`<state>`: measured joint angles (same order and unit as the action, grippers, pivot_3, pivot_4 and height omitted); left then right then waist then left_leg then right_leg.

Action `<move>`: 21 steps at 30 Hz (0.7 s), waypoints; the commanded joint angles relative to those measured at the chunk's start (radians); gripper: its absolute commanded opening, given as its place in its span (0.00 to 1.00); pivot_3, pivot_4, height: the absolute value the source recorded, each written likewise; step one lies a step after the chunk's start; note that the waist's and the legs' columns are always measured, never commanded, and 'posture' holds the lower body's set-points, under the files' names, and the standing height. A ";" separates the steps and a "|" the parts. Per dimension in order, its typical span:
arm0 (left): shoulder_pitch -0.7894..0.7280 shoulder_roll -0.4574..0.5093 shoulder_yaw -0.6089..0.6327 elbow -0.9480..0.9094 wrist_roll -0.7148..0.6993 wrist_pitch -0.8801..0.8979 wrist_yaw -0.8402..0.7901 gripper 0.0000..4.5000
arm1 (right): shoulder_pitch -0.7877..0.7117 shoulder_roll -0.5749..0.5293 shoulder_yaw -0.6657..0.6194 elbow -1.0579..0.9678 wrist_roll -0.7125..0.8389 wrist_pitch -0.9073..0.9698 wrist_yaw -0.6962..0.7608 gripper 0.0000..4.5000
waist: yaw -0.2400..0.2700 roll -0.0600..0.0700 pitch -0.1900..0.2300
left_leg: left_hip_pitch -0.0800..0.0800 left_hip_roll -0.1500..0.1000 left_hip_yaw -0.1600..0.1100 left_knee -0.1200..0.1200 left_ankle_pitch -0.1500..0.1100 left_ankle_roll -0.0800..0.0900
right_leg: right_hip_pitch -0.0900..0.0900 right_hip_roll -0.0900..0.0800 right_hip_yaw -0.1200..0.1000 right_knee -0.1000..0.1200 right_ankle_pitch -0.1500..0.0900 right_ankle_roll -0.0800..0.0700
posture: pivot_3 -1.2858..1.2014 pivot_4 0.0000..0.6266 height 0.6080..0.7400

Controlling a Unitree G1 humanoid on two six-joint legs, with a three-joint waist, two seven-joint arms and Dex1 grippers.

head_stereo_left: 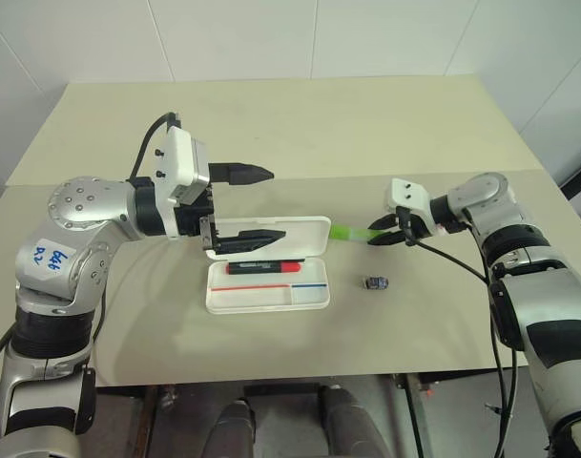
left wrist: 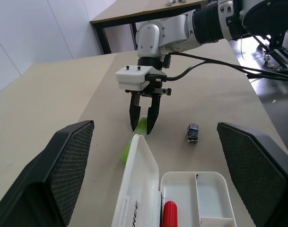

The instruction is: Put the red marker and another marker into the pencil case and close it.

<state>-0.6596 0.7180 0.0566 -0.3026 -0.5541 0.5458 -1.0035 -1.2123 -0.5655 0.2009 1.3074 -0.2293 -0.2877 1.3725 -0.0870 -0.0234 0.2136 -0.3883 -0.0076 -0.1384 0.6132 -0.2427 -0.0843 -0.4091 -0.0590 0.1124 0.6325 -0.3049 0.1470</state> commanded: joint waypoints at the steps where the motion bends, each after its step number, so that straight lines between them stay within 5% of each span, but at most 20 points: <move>1: -0.002 -0.004 0.007 -0.026 -0.018 -0.003 0.005 1.00 | 0.000 -0.012 -0.017 -0.019 0.005 -0.021 -0.032 0.24 | 0.000 0.000 0.000 | 0.000 0.000 0.000 0.000 0.000 0.000 | 0.000 0.000 0.000 0.000 0.000 0.000 | 0.52 0.24 1.00; 21: -0.021 -0.033 -0.037 0.032 -0.005 -0.034 -0.048 1.00 | 0.172 -0.316 -0.112 -0.307 0.154 0.021 0.185 0.24 | 0.004 0.000 0.000 | 0.000 0.000 0.000 0.001 0.000 0.000 | 0.000 0.000 0.000 0.001 0.000 0.000 | 0.52 0.24 1.00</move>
<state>-0.6627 0.6836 0.0119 -0.2586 -0.5531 0.5317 -1.0423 -1.0378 -0.8488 0.1136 1.0594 -0.1115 -0.2847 1.5003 -0.0832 -0.0232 0.2137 -0.3885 -0.0079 -0.1380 0.6138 -0.2427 -0.0842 -0.4093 -0.0592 0.1126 0.6334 -0.3050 0.1471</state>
